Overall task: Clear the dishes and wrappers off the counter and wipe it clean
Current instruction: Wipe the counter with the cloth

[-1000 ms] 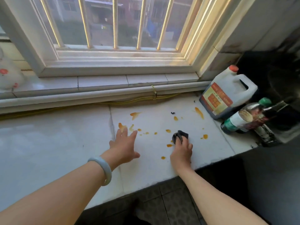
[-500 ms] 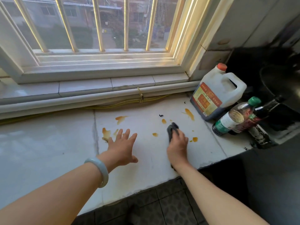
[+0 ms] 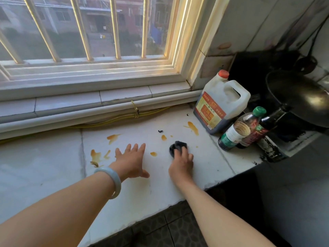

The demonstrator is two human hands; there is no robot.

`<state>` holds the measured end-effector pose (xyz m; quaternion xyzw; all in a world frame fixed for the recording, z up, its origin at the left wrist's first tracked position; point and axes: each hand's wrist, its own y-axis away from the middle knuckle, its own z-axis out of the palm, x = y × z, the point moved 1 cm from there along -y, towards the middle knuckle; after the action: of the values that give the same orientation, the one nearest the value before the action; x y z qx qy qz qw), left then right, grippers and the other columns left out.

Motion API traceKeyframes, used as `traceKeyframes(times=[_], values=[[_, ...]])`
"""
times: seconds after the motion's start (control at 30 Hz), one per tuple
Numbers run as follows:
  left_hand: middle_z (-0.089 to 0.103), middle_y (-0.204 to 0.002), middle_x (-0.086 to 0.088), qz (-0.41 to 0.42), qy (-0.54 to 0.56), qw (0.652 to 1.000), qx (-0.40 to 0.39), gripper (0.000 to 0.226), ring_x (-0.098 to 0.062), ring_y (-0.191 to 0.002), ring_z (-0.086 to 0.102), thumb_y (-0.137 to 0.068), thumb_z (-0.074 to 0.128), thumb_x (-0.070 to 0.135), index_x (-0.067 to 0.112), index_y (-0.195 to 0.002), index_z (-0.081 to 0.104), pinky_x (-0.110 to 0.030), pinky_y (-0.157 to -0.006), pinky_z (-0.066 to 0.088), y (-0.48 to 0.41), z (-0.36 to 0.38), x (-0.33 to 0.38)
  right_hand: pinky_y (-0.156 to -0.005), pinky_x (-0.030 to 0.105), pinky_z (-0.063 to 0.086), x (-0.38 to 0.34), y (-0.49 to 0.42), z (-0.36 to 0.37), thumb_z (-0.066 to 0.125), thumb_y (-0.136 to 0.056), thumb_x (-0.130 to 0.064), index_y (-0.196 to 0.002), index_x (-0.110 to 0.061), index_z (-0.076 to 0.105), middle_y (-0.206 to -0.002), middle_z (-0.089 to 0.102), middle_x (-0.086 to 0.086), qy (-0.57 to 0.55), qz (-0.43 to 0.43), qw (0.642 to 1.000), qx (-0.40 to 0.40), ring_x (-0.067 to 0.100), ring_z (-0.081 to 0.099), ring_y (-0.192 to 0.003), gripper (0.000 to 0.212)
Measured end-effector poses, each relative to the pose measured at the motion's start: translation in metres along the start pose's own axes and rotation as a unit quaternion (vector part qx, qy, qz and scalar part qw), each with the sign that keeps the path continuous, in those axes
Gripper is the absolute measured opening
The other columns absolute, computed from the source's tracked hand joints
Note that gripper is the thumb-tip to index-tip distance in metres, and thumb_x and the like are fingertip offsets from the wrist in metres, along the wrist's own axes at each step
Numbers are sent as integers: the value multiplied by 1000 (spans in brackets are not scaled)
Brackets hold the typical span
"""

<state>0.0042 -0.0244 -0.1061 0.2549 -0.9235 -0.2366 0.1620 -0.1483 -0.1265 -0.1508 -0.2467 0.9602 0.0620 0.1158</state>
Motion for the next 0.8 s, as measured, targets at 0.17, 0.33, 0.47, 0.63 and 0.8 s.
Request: traceKeyframes(times=[0.17,0.33,0.47,0.63,0.8], values=[[14,-161,-6,-5,-2,1000,-5,118,-33,-149,8,-72,70,65,26,-154,-5,-62,-115,4,-12,-7,8,-96,36,31,7,-27,-12,40,-89,3,-136,-8,48,-147,36,15,-94,-39,995,6,35,37,-113,48],[17,-157,-12,-3,-75,997,-23,127,-37,-145,16,-66,73,66,25,-154,-10,-65,-113,7,-17,0,12,-103,39,29,64,-89,-40,42,-90,1,-140,-9,43,-149,34,15,-42,75,996,18,38,33,-124,51],[19,-155,-15,-6,-108,994,-17,132,-39,-141,21,-64,75,65,23,-153,-12,-65,-111,14,-20,2,16,-104,37,31,69,-93,-32,42,-90,-5,-143,-13,38,-153,29,9,10,106,994,-17,35,31,-127,54],[20,-154,-17,-11,-114,993,-16,132,-41,-139,23,-64,77,63,20,-153,-11,-64,-111,17,-20,2,19,-94,35,35,20,-71,-8,44,-88,-5,-136,-13,49,-150,35,9,1,-33,999,-15,35,39,-112,49],[14,-157,-14,-22,-105,994,-15,133,-37,-144,16,-66,76,64,12,-153,-10,-64,-110,17,-19,2,16,-94,39,34,21,-80,-13,47,-81,9,-123,-2,60,-136,51,17,-102,-105,989,-8,42,45,-110,45]])
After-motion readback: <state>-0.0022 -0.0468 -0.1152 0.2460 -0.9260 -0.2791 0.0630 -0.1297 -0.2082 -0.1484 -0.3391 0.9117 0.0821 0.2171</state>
